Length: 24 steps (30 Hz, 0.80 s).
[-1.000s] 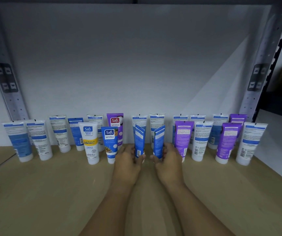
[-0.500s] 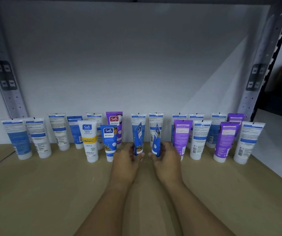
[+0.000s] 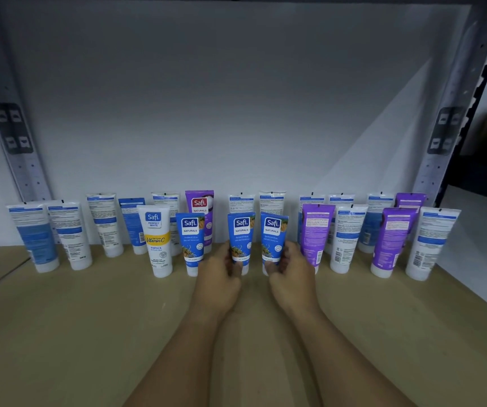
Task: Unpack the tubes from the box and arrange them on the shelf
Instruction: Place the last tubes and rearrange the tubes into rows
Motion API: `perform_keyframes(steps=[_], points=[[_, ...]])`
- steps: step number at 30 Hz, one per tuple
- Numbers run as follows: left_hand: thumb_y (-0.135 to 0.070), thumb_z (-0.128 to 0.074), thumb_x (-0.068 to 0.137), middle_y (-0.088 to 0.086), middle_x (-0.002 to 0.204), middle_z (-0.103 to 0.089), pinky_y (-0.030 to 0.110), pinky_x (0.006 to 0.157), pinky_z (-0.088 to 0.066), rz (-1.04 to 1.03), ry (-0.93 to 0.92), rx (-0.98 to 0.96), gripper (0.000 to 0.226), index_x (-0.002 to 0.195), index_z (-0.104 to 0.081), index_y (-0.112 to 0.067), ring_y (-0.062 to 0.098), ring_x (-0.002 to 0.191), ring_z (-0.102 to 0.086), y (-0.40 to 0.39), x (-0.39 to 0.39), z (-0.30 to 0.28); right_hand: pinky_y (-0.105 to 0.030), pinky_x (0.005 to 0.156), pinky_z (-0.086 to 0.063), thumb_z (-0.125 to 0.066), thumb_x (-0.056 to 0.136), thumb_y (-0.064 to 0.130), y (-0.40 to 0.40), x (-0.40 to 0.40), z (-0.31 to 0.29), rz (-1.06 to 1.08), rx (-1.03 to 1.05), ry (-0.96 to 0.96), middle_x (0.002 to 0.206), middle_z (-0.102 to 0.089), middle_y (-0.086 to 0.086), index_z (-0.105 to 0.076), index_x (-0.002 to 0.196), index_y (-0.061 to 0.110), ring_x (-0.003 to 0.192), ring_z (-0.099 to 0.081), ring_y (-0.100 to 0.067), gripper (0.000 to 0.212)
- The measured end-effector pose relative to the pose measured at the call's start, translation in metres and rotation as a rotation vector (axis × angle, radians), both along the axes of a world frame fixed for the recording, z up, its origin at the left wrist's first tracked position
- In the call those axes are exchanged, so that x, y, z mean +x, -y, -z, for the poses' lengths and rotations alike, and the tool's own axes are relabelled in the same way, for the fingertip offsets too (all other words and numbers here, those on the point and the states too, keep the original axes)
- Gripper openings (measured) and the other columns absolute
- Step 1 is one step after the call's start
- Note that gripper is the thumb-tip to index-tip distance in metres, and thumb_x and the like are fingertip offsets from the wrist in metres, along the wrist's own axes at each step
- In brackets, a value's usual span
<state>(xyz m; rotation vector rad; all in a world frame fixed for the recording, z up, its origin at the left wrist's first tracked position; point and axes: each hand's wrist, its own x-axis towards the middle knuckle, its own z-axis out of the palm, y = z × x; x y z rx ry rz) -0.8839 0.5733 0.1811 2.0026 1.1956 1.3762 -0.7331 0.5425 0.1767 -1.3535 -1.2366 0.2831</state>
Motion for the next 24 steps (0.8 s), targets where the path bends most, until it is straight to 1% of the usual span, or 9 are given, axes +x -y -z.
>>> perform_keyframes(steps=[3,6,9,10,14,19,22,24], points=[[-0.012,-0.075,0.083,-0.010,0.098,-0.074,0.024,0.080,-0.057,-0.010,0.064,-0.031,0.028,0.108,-0.064,-0.020,0.000,0.090,-0.069,-0.0005,0.0026,0.0001,-0.029,0.076,-0.056,-0.076,0.076,0.009,0.0002,-0.0016,-0.0012,0.040,0.002,0.022,0.097,-0.068,0.004,-0.057,0.104,0.021,0.086,-0.066,-0.007,0.036],[-0.011,-0.079,0.080,-0.009,0.090,-0.074,0.020,0.075,-0.057,-0.055,0.077,-0.052,0.026,0.101,-0.066,-0.017,0.000,0.082,-0.069,-0.0036,0.0037,0.0024,-0.034,0.075,-0.058,-0.078,0.073,0.008,-0.0029,-0.0015,0.0012,0.054,0.000,0.046,0.097,-0.068,0.002,-0.058,0.101,0.020,0.087,-0.067,-0.010,0.036],[-0.010,-0.077,0.081,-0.008,0.093,-0.075,0.018,0.075,-0.056,-0.083,0.037,-0.033,0.023,0.103,-0.068,-0.015,-0.001,0.083,-0.069,-0.0055,0.0029,0.0034,-0.040,0.074,-0.058,-0.075,0.074,0.005,-0.0044,-0.0004,0.0029,0.059,-0.015,0.057,0.093,-0.067,0.003,-0.056,0.095,0.023,0.084,-0.067,-0.011,0.034],[-0.010,-0.075,0.082,-0.007,0.094,-0.075,0.019,0.076,-0.055,-0.092,0.024,-0.020,0.023,0.103,-0.068,-0.015,0.001,0.086,-0.070,-0.0060,0.0023,0.0040,-0.039,0.075,-0.058,-0.074,0.075,0.004,-0.0039,-0.0002,0.0025,0.057,-0.024,0.052,0.092,-0.068,0.003,-0.056,0.095,0.023,0.084,-0.067,-0.010,0.033],[-0.010,-0.072,0.085,-0.004,0.098,-0.075,0.032,0.082,-0.057,-0.116,0.007,-0.003,0.024,0.108,-0.068,-0.014,0.008,0.092,-0.070,-0.0068,-0.0002,0.0073,-0.035,0.081,-0.058,-0.072,0.078,0.000,-0.0045,-0.0001,0.0018,0.027,-0.051,0.037,0.095,-0.070,0.006,-0.059,0.101,0.023,0.086,-0.067,-0.006,0.035],[-0.014,-0.071,0.085,-0.005,0.100,-0.075,0.038,0.083,-0.058,-0.122,0.002,-0.018,0.025,0.110,-0.068,-0.016,0.009,0.094,-0.070,-0.0072,-0.0013,0.0090,-0.032,0.083,-0.058,-0.071,0.078,-0.002,-0.0036,-0.0006,-0.0001,0.019,-0.046,0.024,0.096,-0.069,0.007,-0.061,0.107,0.020,0.088,-0.067,-0.006,0.038],[-0.014,-0.070,0.085,-0.004,0.098,-0.075,0.039,0.080,-0.059,-0.137,-0.010,-0.011,0.024,0.109,-0.068,-0.016,0.009,0.091,-0.069,-0.0045,-0.0026,0.0084,-0.032,0.086,-0.057,-0.074,0.077,0.002,-0.0024,0.0000,-0.0002,0.008,-0.051,0.030,0.104,-0.071,0.003,-0.062,0.117,0.015,0.093,-0.068,-0.009,0.044],[-0.014,-0.068,0.086,-0.004,0.094,-0.074,0.039,0.078,-0.059,-0.151,-0.022,-0.008,0.023,0.109,-0.066,-0.017,0.010,0.088,-0.068,-0.0002,-0.0035,0.0088,-0.033,0.088,-0.057,-0.075,0.077,0.003,0.0025,-0.0001,-0.0008,-0.005,-0.067,0.031,0.108,-0.071,0.002,-0.061,0.121,0.016,0.097,-0.068,-0.011,0.048]])
